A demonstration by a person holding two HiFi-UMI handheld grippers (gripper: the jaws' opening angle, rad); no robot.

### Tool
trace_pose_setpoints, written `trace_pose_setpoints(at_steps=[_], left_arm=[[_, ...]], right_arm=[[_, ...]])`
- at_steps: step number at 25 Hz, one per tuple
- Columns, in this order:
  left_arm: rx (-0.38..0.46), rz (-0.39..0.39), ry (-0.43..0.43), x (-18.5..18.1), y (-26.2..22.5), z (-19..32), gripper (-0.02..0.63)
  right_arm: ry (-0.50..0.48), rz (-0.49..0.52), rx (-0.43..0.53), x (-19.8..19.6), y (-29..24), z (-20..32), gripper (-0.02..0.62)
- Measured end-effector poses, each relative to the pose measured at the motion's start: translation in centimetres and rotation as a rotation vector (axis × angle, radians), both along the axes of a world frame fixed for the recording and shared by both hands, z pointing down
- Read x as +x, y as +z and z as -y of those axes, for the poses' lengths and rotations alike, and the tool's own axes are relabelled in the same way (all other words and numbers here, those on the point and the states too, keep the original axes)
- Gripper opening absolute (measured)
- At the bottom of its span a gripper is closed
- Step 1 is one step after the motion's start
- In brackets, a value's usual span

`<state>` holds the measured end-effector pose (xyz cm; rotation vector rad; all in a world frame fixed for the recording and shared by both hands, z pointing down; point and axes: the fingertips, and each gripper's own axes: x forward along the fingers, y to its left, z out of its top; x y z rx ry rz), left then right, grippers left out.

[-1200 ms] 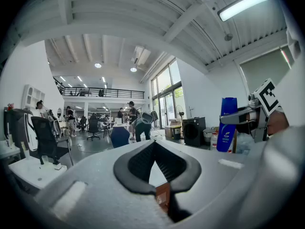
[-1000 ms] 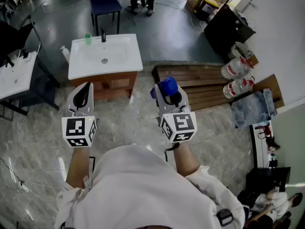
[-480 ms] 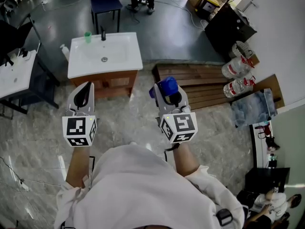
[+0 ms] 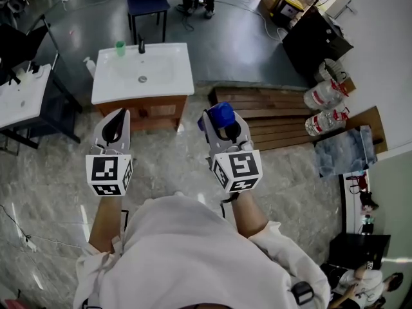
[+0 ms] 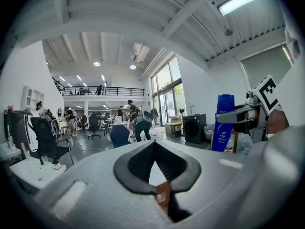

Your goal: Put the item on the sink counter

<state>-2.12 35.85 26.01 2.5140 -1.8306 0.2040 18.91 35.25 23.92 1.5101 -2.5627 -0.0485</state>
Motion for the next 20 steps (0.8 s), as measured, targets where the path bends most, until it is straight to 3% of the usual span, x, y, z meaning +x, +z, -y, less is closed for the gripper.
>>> trace_pose_setpoints(at_steps=[9,20], left_arm=[[-0.014,0.005,-0.030,1.9,0.9,1.6,-0.003],[-0.041,-0.002,0.006,-0.5,3.2,9.3,-0.003]], right_arm=[[-0.059,-0.006,-0.015,0.5,1.1,2.4,0.149],[-0.040,-0.022,-0.045,-1.9,3.4,9.1,0.149]])
